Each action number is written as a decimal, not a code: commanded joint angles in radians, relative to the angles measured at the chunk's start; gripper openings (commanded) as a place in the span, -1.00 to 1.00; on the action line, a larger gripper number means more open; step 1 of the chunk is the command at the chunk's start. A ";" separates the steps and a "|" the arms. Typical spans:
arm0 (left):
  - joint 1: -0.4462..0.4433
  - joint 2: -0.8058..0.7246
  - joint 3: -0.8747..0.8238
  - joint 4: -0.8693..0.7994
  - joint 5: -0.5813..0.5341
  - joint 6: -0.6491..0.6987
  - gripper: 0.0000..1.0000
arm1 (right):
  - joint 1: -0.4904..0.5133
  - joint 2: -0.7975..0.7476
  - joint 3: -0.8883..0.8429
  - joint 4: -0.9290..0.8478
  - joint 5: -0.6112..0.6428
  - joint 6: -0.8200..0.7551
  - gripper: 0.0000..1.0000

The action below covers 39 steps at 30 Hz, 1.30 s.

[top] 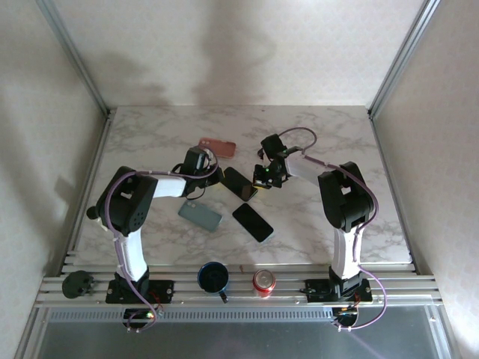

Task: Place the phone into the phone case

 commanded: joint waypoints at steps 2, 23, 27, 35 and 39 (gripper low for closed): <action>-0.004 0.017 -0.027 -0.018 0.002 -0.004 -1.00 | 0.024 0.074 -0.073 -0.013 0.032 0.016 -0.99; -0.005 0.038 -0.053 0.021 0.009 -0.013 -1.00 | 0.124 0.170 -0.153 0.018 0.049 0.059 -1.00; -0.005 0.040 -0.053 0.023 0.010 -0.013 -1.00 | 0.138 0.189 -0.163 0.027 0.048 0.071 -1.00; -0.005 0.054 -0.051 0.034 0.021 -0.014 -1.00 | 0.160 0.225 -0.184 0.028 0.060 0.090 -1.00; -0.005 0.065 -0.053 0.033 0.024 -0.008 -1.00 | 0.165 0.243 -0.188 0.020 0.072 0.098 -1.00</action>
